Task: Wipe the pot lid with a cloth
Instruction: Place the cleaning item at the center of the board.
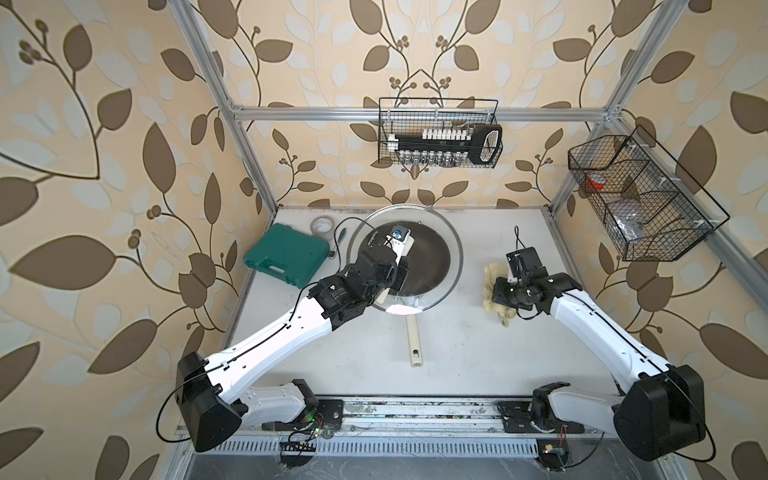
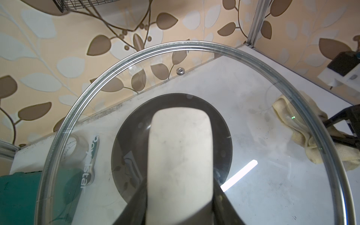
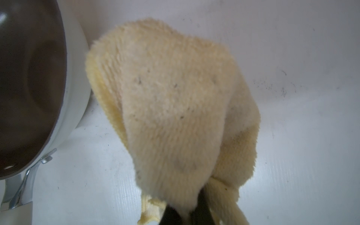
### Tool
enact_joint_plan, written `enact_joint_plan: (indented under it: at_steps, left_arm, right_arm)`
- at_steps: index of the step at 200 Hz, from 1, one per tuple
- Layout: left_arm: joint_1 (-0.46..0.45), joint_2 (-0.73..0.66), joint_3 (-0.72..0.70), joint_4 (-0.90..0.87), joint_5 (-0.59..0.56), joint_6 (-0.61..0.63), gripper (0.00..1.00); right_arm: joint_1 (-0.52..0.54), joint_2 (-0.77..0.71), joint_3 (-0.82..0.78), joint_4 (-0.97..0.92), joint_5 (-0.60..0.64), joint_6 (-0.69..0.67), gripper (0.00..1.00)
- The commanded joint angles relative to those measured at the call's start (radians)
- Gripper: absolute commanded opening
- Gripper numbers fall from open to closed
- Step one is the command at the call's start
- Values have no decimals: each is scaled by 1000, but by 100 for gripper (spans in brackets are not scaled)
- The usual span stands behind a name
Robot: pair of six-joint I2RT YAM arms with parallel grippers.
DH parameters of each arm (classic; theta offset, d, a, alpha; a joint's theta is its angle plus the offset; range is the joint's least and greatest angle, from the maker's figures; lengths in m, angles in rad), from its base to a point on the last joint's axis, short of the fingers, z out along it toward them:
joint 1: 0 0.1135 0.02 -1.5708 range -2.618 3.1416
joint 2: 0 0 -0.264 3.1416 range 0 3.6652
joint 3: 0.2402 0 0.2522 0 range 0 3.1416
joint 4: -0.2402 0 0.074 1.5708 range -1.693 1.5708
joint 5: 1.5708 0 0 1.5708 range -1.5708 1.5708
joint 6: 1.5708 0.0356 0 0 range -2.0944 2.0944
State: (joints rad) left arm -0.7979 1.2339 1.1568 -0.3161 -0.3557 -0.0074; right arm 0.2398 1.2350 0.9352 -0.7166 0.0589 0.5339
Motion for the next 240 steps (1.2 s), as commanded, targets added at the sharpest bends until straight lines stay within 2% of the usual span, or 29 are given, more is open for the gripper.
enact_joint_plan:
  at_steps: [1, 47, 92, 102, 160, 184, 211, 240]
  left_arm:
    - [0, 27, 125, 186, -88, -64, 0]
    - [2, 131, 170, 236, -100, -54, 0]
    - [3, 149, 196, 230, -94, -45, 0]
    - [3, 149, 197, 230, -93, -46, 0]
    - [3, 145, 204, 222, -89, -37, 0]
    - [3, 141, 203, 222, -91, -35, 0]
    - [3, 142, 202, 221, -96, -37, 0]
    - [4, 156, 211, 216, -102, -47, 0]
  right_arm:
    - [-2, 11, 48, 32, -21, -7, 0]
    - [-3, 42, 35, 44, -14, -16, 0]
    - [-16, 190, 32, 100, -34, -12, 0]
    - [-16, 228, 34, 114, -34, -9, 8]
    - [-24, 354, 44, 132, -40, -33, 17]
    - [-25, 357, 49, 121, -52, -41, 32]
    - [-25, 319, 58, 96, -53, -45, 66]
    - [-26, 217, 68, 51, -36, -51, 89]
